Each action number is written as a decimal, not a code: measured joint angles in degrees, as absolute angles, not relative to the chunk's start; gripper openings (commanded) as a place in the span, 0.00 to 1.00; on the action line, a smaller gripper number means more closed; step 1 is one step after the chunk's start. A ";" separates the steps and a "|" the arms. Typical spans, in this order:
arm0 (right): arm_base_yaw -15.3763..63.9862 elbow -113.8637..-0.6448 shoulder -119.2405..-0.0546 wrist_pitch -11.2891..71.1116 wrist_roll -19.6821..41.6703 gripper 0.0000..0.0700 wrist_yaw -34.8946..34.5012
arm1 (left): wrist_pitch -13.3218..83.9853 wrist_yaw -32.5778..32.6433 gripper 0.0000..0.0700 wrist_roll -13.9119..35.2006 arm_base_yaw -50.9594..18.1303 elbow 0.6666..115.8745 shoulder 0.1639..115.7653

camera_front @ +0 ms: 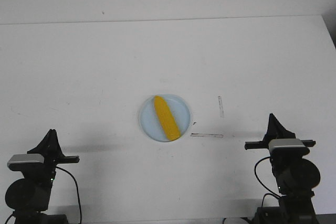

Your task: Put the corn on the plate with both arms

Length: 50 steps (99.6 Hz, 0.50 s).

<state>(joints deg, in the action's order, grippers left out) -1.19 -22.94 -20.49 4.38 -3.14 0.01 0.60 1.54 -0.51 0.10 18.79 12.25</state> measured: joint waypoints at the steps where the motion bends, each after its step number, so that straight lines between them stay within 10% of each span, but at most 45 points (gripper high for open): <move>1: -1.19 -22.94 -19.92 4.45 -3.11 0.00 0.01 | 0.60 1.54 0.00 -0.51 0.10 18.79 12.25; 50: -1.19 -22.94 -8.54 2.85 2.57 0.00 0.01 | 0.60 1.54 0.00 -0.51 0.10 18.79 12.25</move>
<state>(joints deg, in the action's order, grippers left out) -1.19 -22.94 -8.54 2.85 2.57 0.01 0.60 1.54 -0.51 0.10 18.79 12.25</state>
